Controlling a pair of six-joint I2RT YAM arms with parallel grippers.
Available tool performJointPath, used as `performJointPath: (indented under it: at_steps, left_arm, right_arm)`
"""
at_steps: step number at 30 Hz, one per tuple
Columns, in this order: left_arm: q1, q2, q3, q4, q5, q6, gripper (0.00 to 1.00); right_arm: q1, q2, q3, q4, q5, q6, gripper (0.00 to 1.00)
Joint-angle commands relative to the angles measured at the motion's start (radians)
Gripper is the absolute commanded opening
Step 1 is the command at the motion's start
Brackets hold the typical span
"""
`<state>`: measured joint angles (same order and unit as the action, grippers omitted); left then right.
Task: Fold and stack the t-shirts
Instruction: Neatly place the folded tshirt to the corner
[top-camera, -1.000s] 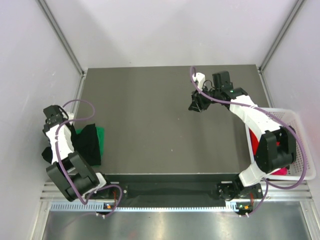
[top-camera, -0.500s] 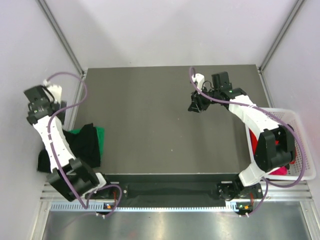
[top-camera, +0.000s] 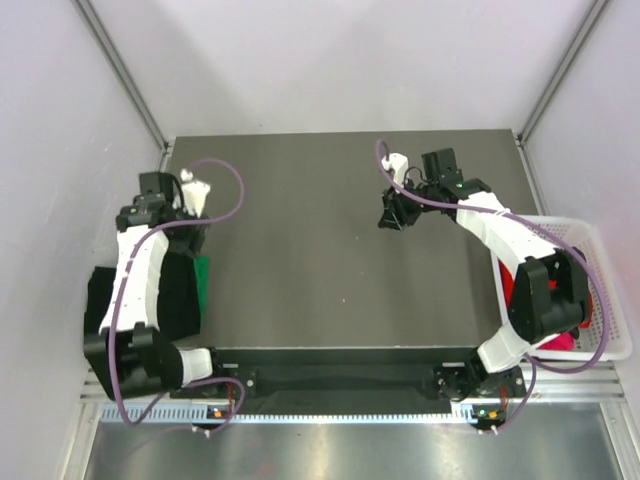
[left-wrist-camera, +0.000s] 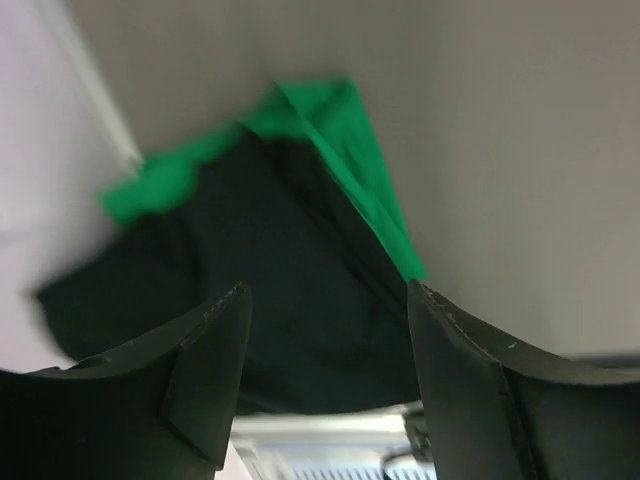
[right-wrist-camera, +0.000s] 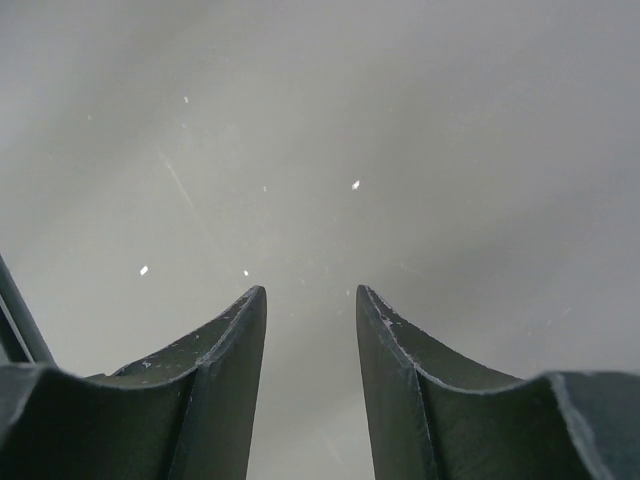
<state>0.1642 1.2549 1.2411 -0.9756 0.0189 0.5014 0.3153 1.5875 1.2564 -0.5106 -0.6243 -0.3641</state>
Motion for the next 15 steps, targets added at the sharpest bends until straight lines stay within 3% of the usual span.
performJointPath:
  at_steps: [1,15]
  left_arm:
    - [-0.002,0.003,-0.077,0.02,-0.065,-0.04,0.68]
    - [-0.003,0.132,-0.08,-0.003,-0.168,-0.116,0.59]
  right_arm:
    - [-0.01,0.006,-0.006,-0.032,0.027,-0.062,0.41]
    - [-0.012,-0.015,-0.037,-0.034,0.043,-0.111,0.41]
